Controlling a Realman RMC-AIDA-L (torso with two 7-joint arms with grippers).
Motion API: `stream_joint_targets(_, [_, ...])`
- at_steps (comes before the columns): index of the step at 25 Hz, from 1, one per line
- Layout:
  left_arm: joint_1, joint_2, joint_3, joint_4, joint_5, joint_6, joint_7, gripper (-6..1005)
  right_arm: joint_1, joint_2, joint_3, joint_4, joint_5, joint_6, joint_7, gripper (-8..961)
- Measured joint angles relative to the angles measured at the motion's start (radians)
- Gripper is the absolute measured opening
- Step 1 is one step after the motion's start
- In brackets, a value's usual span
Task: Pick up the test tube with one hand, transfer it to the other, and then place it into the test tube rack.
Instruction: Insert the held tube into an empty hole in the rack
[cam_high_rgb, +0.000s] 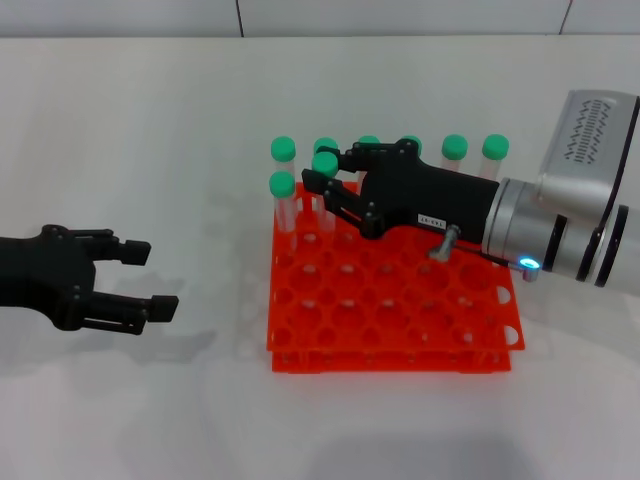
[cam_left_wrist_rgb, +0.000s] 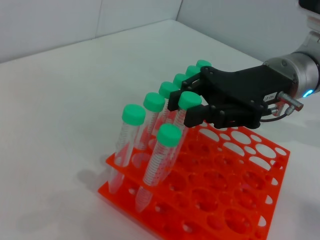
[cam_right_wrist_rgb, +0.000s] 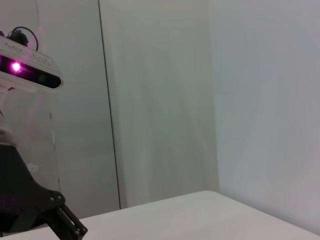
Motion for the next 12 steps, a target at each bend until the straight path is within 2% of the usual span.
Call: stream_joint_targets(12, [0.0,0.0,0.0,0.0,-0.003,-0.004,0.0,888,-0.001,0.0,0.002,0.001,0.0,-0.004,-0.006,295])
